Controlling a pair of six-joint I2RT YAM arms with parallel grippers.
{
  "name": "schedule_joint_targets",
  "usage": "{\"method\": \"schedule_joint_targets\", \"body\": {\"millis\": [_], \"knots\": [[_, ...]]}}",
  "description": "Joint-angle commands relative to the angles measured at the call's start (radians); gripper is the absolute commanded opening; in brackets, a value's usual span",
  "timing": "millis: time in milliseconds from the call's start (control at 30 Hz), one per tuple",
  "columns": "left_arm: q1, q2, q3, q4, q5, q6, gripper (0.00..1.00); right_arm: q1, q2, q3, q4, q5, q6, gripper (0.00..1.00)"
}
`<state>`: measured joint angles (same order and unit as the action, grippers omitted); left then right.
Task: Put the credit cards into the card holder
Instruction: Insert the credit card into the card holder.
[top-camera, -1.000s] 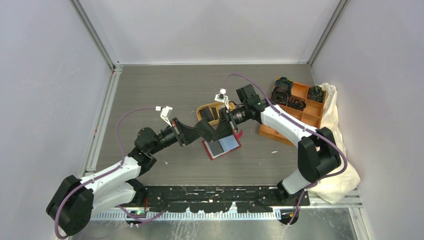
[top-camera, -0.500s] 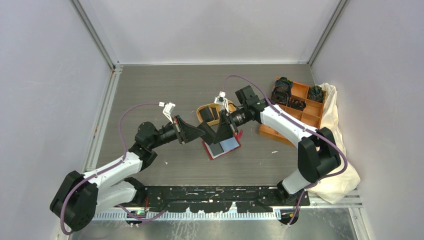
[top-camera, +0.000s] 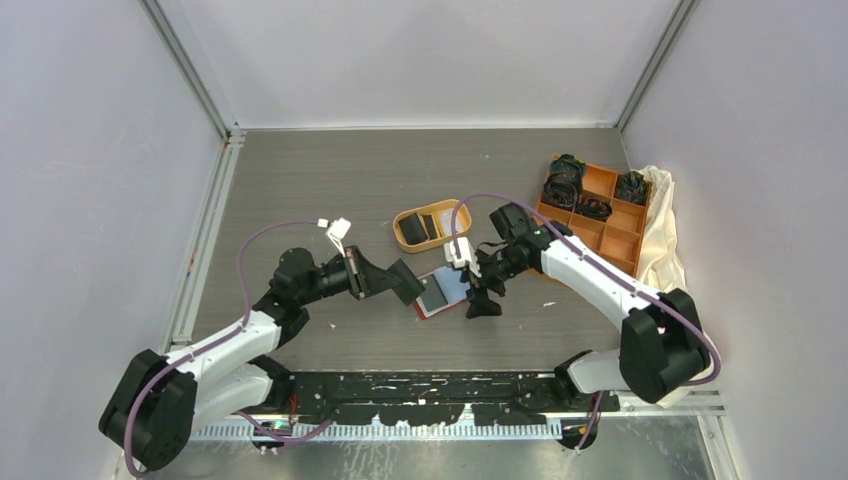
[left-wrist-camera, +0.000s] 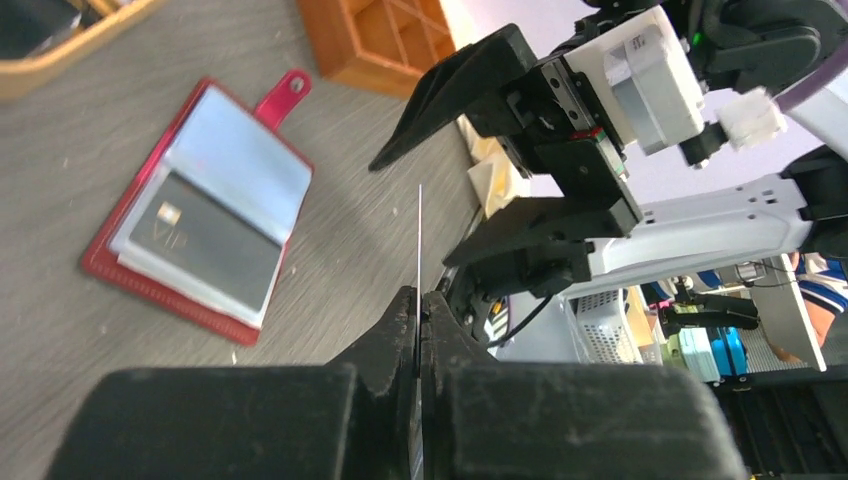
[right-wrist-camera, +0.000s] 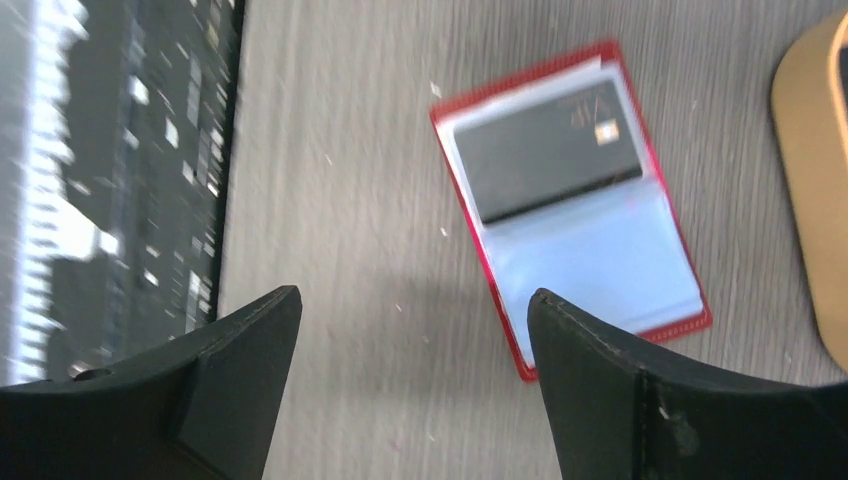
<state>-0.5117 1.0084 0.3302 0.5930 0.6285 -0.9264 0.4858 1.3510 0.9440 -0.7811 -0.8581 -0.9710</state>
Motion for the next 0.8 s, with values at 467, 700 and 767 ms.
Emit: {"method": "schedule_joint_targets", "body": {"millis": [467,700,767], "knots": [[-0.014,0.205,-0.042,0.149,-0.075,-0.065,0.00,-0.012,0.215,0.006,0.138,0.431,-0.419,0.85],[-0.018,0.246,-0.029,0.156,-0.133,-0.095,0.00,-0.012,0.337,0.109,0.056,0.464,-0.459,0.79],[-0.023,0.266,-0.027,0.172,-0.141,-0.104,0.00,-0.012,0.352,0.128,0.057,0.471,-0.451,0.79]]}}
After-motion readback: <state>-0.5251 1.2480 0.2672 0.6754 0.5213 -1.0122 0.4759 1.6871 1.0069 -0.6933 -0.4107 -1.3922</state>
